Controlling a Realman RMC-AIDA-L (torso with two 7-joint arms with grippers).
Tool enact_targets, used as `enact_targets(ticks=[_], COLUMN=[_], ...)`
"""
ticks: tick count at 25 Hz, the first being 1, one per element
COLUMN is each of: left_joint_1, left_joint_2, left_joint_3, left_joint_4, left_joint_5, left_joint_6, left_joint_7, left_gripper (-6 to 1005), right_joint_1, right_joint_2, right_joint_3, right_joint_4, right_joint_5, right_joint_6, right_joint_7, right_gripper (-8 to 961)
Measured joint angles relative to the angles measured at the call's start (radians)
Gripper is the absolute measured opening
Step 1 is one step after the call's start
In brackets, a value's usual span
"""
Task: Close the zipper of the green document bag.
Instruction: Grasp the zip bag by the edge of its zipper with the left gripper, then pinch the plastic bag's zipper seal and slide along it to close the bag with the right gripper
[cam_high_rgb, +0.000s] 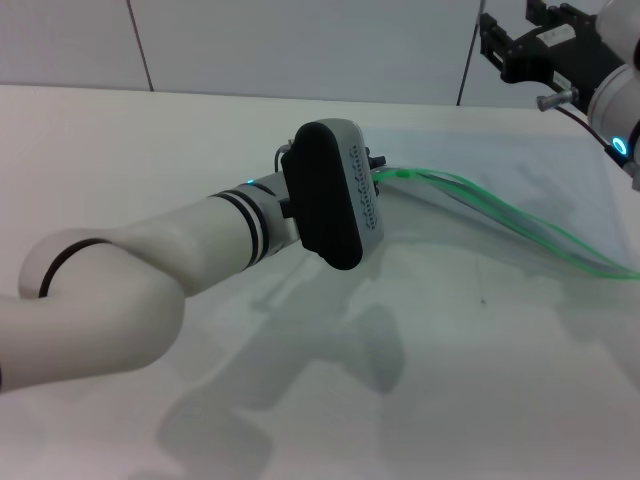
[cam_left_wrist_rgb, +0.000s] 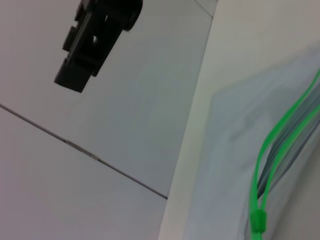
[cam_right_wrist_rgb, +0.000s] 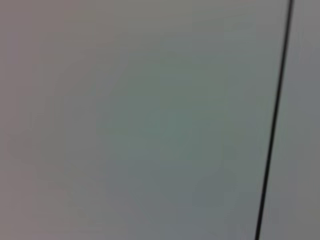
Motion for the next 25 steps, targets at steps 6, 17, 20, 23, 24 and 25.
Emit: enact_targets(ticks=[6, 17, 20, 23, 24, 25], left_joint_1=[0.067, 0.082, 0.082, 0.083, 0.083, 0.083], left_joint_2=[0.005, 0.006, 0.006, 0.006, 0.007, 0.007], left_joint_3=[-0.026, -0.027, -0.028, -0.028, -0.028, -0.028], left_joint_4=[0.088, 0.11, 0.111, 0.111, 0.111, 0.112], left_joint_5=[0.001, 0.012, 0.012, 0.012, 0.012, 0.012], left_joint_6=[0.001, 0.016, 0.016, 0.016, 0.017, 0.017], left_joint_7=[0.007, 0.014, 0.015, 0.015, 0.016, 0.017], left_gripper=[54, 55, 54, 54, 54, 54], right_joint_1=[-0.044, -0.068, -0.087, -0.094, -0.094, -0.092], right_joint_2=[-0.002, 0.014, 0.022, 0.048, 0.048, 0.051], right_joint_3=[0.021, 0.075, 0.124, 0.218, 0.218, 0.231], right_joint_4=[-0.109, -0.21, -0.249, -0.259, -0.259, -0.256], right_joint_5=[-0.003, 0.048, 0.117, 0.193, 0.193, 0.193], right_joint_6=[0.115, 0.402, 0.51, 0.683, 0.683, 0.715], right_joint_7=[-0.079, -0.348, -0.457, -0.605, -0.605, -0.624], right_gripper=[512, 510, 510, 509, 507, 505])
